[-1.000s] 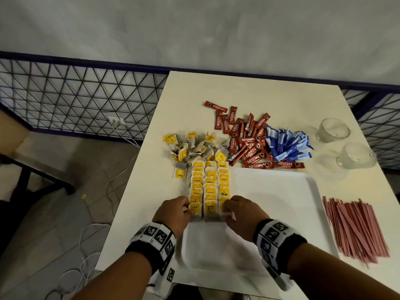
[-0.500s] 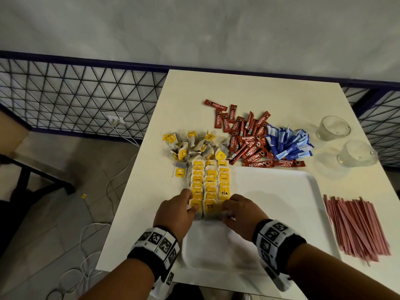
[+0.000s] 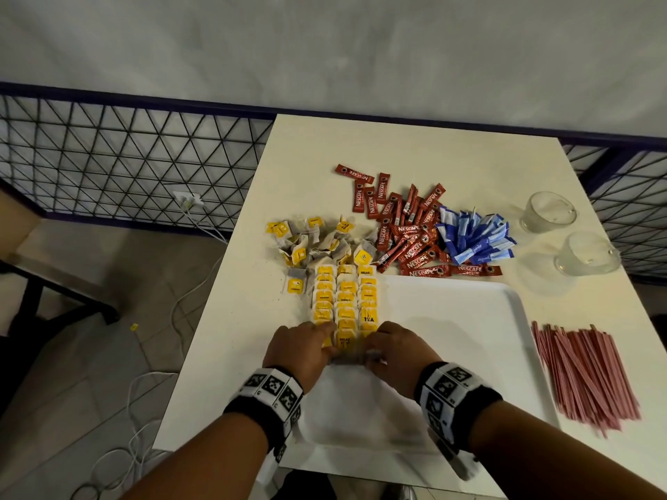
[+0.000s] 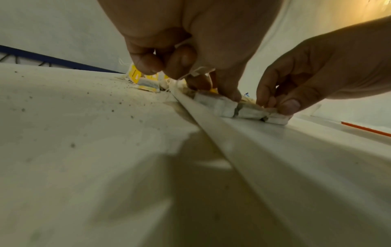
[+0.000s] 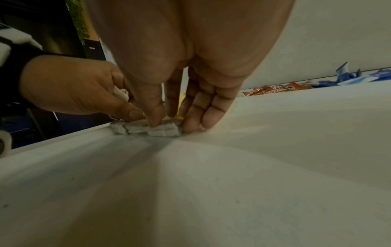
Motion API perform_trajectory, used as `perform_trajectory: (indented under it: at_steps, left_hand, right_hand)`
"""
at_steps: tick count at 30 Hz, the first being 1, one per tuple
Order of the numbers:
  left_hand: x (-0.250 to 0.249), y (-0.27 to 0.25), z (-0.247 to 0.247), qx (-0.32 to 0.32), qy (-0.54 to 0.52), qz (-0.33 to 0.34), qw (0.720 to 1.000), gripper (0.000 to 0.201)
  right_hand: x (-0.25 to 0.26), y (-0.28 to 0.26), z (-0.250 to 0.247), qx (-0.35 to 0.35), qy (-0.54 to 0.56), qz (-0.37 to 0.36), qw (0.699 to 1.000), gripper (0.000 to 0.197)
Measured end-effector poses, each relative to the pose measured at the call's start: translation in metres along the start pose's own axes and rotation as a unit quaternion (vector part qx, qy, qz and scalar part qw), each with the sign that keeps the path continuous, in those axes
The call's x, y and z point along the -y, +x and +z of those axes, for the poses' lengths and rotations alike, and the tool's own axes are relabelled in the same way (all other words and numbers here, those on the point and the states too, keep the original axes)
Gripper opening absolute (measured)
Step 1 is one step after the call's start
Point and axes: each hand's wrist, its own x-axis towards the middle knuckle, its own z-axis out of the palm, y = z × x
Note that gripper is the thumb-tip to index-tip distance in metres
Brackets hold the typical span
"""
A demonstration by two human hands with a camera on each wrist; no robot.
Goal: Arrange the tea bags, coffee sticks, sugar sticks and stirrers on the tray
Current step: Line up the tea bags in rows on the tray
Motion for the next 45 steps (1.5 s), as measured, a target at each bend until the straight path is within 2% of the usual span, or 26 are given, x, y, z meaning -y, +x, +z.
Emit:
perform_trajectory:
  at_steps: [2,3,4,5,6,7,8,9,10,11,15,19,24,26,27,29,31,32,33,34,35,36,38,41,43,45]
  left_hand:
    - [0.001,-0.004,-0.005,-0.048,-0.108,-0.016,0.993,0.047]
    - [0.002,-0.006,-0.008,-0.084,-0.208,-0.03,0.974,0.046]
    - [0.003,-0.009,-0.011,-0.105,-0.332,-0.048,0.936,0.045]
    - [0.001,-0.011,-0.015,-0.098,-0.48,-0.075,0.869,0.049]
    - [-0.001,-0.013,-0.02,-0.064,-0.632,-0.11,0.764,0.06]
    - [-0.003,-0.015,-0.026,-0.012,-0.751,-0.14,0.645,0.069]
    - [-0.004,-0.017,-0.032,0.032,-0.824,-0.155,0.544,0.076]
    - [-0.004,-0.018,-0.035,0.064,-0.861,-0.154,0.48,0.081]
    - [-0.005,-0.02,-0.037,0.08,-0.881,-0.143,0.444,0.084]
    - [-0.006,-0.021,-0.039,0.088,-0.893,-0.126,0.422,0.086]
    - [-0.013,-0.024,-0.042,0.086,-0.915,-0.086,0.385,0.086]
    - [-0.02,-0.026,-0.045,0.085,-0.912,-0.074,0.394,0.086]
    - [-0.03,-0.028,-0.047,0.078,-0.926,-0.052,0.367,0.085]
    - [-0.032,-0.03,-0.047,0.08,-0.926,-0.048,0.367,0.086]
    - [-0.034,-0.03,-0.048,0.078,-0.921,-0.054,0.378,0.086]
    - [-0.037,-0.03,-0.044,0.05,-0.892,-0.097,0.439,0.079]
    - [-0.04,-0.033,-0.041,-0.038,-0.832,-0.134,0.538,0.05]
    - [-0.04,-0.036,-0.04,-0.096,-0.787,-0.129,0.596,0.032]
    - [-0.04,-0.039,-0.038,-0.156,-0.716,-0.093,0.674,0.031]
    - [-0.038,-0.042,-0.034,-0.192,-0.617,-0.03,0.763,0.042]
    - [-0.038,-0.042,-0.03,-0.208,-0.502,0.027,0.839,0.052]
    - [-0.038,-0.042,-0.028,-0.226,-0.396,0.063,0.888,0.058]
    - [-0.04,-0.04,-0.03,-0.264,-0.279,0.079,0.92,0.054]
    - [-0.039,-0.036,-0.035,-0.329,-0.209,0.072,0.918,0.024]
    - [-0.036,-0.037,-0.041,-0.278,-0.281,0.033,0.918,0.017]
    - [-0.031,-0.035,-0.044,-0.202,-0.382,0.007,0.902,0.016]
  right_hand:
    - [0.001,-0.002,-0.006,-0.01,0.0,0.007,1.0,0.029]
    - [0.002,-0.002,-0.011,-0.027,0.013,0.006,1.0,0.031]
    - [0.005,-0.003,-0.017,-0.051,0.033,-0.004,0.998,0.031]
    - [0.009,-0.003,-0.024,-0.079,0.051,-0.023,0.995,0.028]
    - [0.014,-0.002,-0.031,-0.107,0.069,-0.048,0.991,0.025]
    - [0.02,-0.001,-0.037,-0.131,0.089,-0.073,0.985,0.021]
    - [0.027,0.0,-0.043,-0.151,0.113,-0.095,0.978,0.019]
    - [0.033,0.0,-0.048,-0.166,0.133,-0.116,0.97,0.017]
    - [0.039,-0.001,-0.054,-0.176,0.144,-0.138,0.964,0.017]
    - [0.043,-0.002,-0.058,-0.18,0.145,-0.157,0.96,0.018]
    - [0.055,-0.007,-0.065,-0.176,0.109,-0.215,0.954,0.02]
    - [0.059,-0.006,-0.068,-0.178,0.107,-0.148,0.967,0.038]
    - [0.057,-0.006,-0.069,-0.173,0.109,-0.164,0.965,0.01]
    - [0.057,-0.009,-0.073,-0.174,0.113,-0.158,0.965,0.007]
    - [0.058,-0.012,-0.075,-0.172,0.116,-0.152,0.966,0.006]
    - [0.059,-0.016,-0.081,-0.157,0.129,-0.122,0.972,0.003]
    - [0.057,-0.018,-0.085,-0.151,0.145,-0.089,0.974,0.009]
    - [0.057,-0.018,-0.086,-0.154,0.154,-0.072,0.973,0.01]
    - [0.056,-0.017,-0.088,-0.155,0.164,-0.057,0.973,0.011]
    - [0.056,-0.017,-0.089,-0.154,0.173,-0.046,0.972,0.012]
    - [0.057,-0.017,-0.09,-0.152,0.178,-0.04,0.971,0.014]
    - [0.059,-0.017,-0.091,-0.147,0.181,-0.035,0.972,0.014]
    - [0.063,-0.017,-0.091,-0.136,0.176,-0.033,0.974,0.013]
    - [0.064,-0.02,-0.092,-0.137,0.168,-0.044,0.975,0.01]
    - [0.058,-0.023,-0.094,-0.135,0.17,-0.056,0.975,0.017]
    - [0.052,-0.024,-0.094,-0.116,0.149,-0.075,0.979,0.019]
